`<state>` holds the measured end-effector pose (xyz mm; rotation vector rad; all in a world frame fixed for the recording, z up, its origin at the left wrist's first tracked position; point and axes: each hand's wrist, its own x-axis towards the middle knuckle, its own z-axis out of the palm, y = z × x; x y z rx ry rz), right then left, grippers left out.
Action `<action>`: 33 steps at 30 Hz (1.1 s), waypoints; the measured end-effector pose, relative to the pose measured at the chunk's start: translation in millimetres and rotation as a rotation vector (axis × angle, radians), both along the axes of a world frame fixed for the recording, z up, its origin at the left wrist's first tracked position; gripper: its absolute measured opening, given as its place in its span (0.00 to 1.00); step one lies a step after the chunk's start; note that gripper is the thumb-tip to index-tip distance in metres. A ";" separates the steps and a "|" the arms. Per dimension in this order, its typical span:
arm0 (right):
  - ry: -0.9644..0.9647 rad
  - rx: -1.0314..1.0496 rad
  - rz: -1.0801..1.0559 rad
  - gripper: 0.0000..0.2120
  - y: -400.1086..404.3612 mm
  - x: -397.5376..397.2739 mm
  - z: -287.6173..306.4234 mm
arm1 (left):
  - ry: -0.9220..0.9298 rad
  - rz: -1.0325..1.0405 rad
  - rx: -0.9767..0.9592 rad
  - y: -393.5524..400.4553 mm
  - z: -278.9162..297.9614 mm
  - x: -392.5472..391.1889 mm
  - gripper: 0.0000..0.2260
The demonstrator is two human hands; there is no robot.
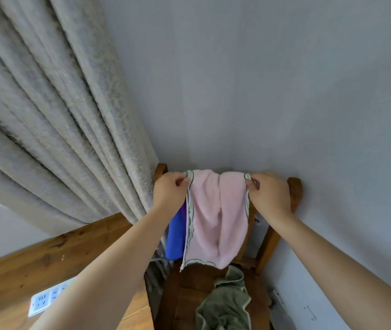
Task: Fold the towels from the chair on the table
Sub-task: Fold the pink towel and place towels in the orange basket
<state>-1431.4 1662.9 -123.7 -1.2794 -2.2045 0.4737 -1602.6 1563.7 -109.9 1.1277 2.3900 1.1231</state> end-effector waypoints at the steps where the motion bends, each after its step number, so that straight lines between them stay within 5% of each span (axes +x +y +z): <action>1: 0.034 0.035 -0.006 0.09 -1.7 2.2 5.8 | -0.005 -0.003 0.022 0.3 6.4 3.8 0.13; 7: 0.252 0.289 -0.045 0.07 -23.4 21.3 55.5 | -0.098 -0.033 0.278 -12.0 57.3 40.6 0.07; 11: 0.363 0.460 -0.030 0.06 -59.2 35.3 96.2 | -0.123 -0.032 0.365 -41.7 92.6 58.6 0.13; 19: 0.408 0.583 0.004 0.08 -174.4 66.1 139.6 | -0.106 0.046 0.509 -168.7 124.1 86.8 0.11; 33: 0.312 0.053 0.342 0.09 -386.0 42.0 107.5 | -0.082 0.364 0.428 -458.3 82.3 44.0 0.06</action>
